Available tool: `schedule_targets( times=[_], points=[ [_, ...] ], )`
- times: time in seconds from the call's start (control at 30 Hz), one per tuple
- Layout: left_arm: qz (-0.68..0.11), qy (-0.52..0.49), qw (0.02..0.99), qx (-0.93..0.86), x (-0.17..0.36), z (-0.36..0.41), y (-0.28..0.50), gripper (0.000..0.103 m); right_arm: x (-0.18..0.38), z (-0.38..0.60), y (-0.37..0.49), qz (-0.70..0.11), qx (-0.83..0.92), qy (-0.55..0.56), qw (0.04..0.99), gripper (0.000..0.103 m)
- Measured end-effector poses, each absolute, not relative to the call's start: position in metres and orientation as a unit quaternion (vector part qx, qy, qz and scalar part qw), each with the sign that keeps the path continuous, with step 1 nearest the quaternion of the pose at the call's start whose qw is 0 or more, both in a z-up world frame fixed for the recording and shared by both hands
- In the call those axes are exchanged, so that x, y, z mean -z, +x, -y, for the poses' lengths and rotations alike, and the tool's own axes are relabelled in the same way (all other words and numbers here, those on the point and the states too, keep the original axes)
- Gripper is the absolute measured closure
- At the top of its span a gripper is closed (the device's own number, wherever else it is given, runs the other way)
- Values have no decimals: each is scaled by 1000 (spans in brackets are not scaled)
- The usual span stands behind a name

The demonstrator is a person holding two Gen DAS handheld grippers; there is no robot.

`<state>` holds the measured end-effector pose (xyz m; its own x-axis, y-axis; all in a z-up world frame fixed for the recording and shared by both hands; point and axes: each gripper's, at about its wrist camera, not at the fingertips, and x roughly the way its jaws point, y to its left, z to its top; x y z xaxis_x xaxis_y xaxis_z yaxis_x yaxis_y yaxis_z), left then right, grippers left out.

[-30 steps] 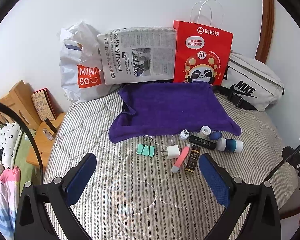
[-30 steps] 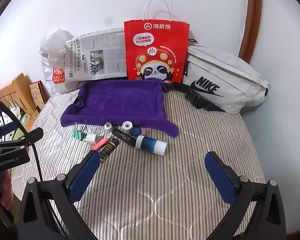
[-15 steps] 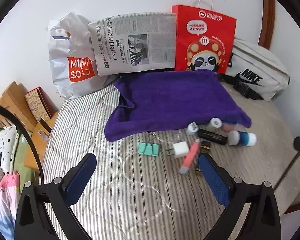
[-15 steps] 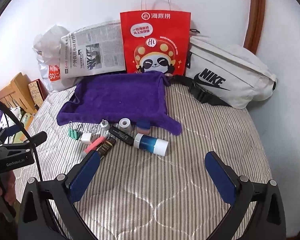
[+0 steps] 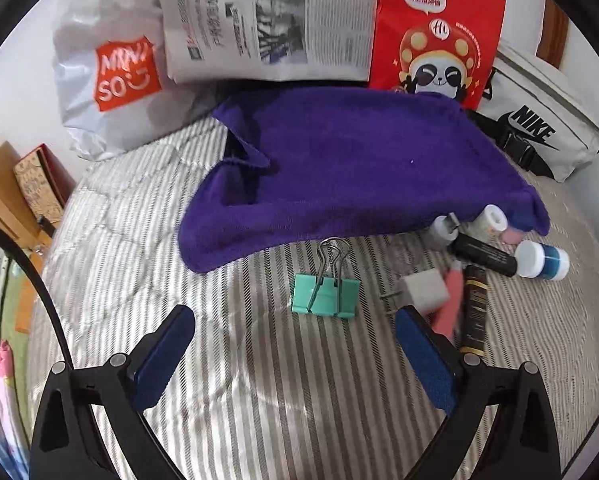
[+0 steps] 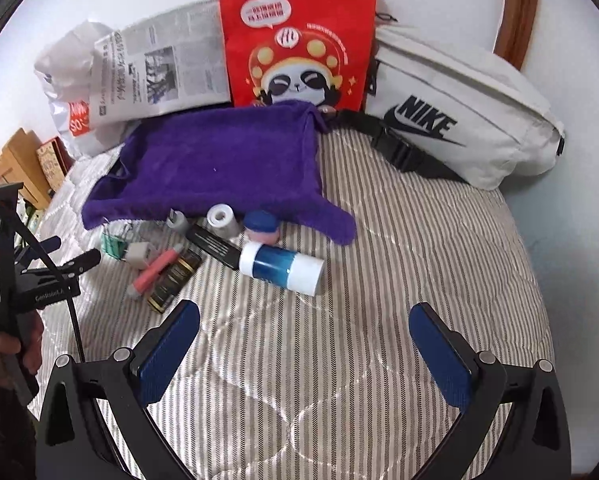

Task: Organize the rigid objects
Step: 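Lower the left gripper onto the green binder clip and close it, then grasp the blue-and-white bottle with the right gripper while the left holds the clip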

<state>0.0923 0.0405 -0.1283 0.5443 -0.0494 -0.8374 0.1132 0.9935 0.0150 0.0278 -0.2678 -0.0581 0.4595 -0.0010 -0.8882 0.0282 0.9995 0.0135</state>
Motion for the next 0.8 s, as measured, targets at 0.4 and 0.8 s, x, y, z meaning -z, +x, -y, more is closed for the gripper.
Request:
schedule_targets(
  times=[0.4, 0.8],
  points=[
    [-464, 48, 880, 87, 162, -35, 113, 24, 88, 268, 42, -545, 20, -8, 838, 0],
    [-441, 44, 892, 92, 159, -34, 107, 64, 116, 256, 68, -508, -35, -69, 858, 0]
  ],
)
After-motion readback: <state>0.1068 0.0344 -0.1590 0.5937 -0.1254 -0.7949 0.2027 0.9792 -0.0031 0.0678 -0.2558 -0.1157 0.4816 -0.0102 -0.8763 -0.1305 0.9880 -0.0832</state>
